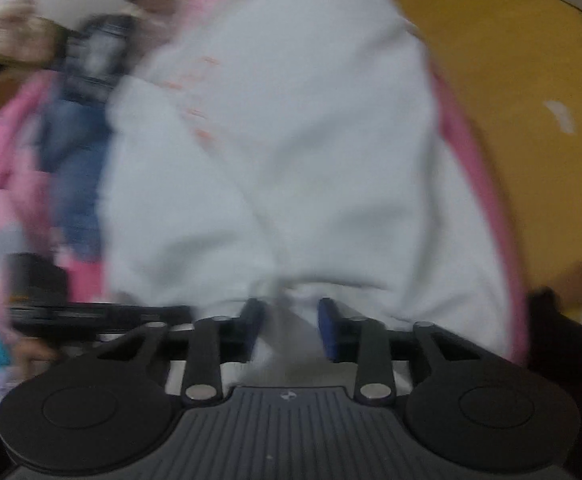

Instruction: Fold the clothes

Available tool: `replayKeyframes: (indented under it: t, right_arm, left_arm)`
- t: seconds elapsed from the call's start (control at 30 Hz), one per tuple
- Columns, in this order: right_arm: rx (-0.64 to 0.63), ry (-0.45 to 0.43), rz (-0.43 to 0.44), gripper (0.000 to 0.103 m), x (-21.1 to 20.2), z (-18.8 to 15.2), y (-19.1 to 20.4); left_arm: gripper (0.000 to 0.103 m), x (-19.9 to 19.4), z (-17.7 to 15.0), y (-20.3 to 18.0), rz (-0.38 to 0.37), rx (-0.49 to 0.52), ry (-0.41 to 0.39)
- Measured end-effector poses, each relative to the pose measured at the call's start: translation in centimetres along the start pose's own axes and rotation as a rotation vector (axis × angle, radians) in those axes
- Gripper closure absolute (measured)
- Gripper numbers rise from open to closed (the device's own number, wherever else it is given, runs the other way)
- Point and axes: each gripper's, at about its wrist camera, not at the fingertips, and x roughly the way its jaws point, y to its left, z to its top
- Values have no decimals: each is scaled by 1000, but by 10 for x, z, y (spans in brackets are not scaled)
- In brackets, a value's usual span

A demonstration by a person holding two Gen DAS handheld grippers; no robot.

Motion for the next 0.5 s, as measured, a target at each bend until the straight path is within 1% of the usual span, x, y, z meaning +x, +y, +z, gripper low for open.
replayKeyframes:
  t: [0.03,0.07,0.1,0.13,0.17,0.2,0.27,0.3,0.37,0.4,0.43,0.47,0.5]
  right_arm:
    - [1,-11,-8,61,-5,0,-1]
    - [-20,-29,-41,52,-12,1,2]
    - [-64,-63,-91,50,-22,2,9]
    - [-104,-88,-139,50,-29,4,15]
    - [-146,-121,-192,50,-37,6,23]
    - [-184,-171,-221,49,-45,8,32]
    - [-244,-249,-194,45,-48,12,49]
    - [-280,-265,-150,45,-44,13,59]
    - [-374,-239,-57,46,-18,13,82]
    - [-423,-216,-20,46,-2,11,94]
    - [-439,-195,-27,46,3,5,95]
    - [-447,-176,-46,47,4,-2,93]
    - [-455,-156,-65,47,6,-9,90]
  left_arm:
    - [81,-6,-2,-2,7,23,23]
    - [81,-13,-4,-4,13,42,45]
    - [82,-24,-6,-7,16,65,42]
    - [82,-38,-14,-5,20,97,12]
    - [84,-52,-16,-7,30,135,-35]
    - [85,-66,-15,-10,48,171,-105]
    - [85,-86,-10,-11,94,230,-258]
    - [85,-90,-5,-11,130,275,-342]
    - [86,-83,3,-12,187,377,-440]
    - [86,-71,5,-14,209,439,-448]
    - [86,-57,7,-17,228,504,-444]
    - [85,-41,9,-18,265,545,-425]
    - [85,-26,11,-15,321,555,-406]
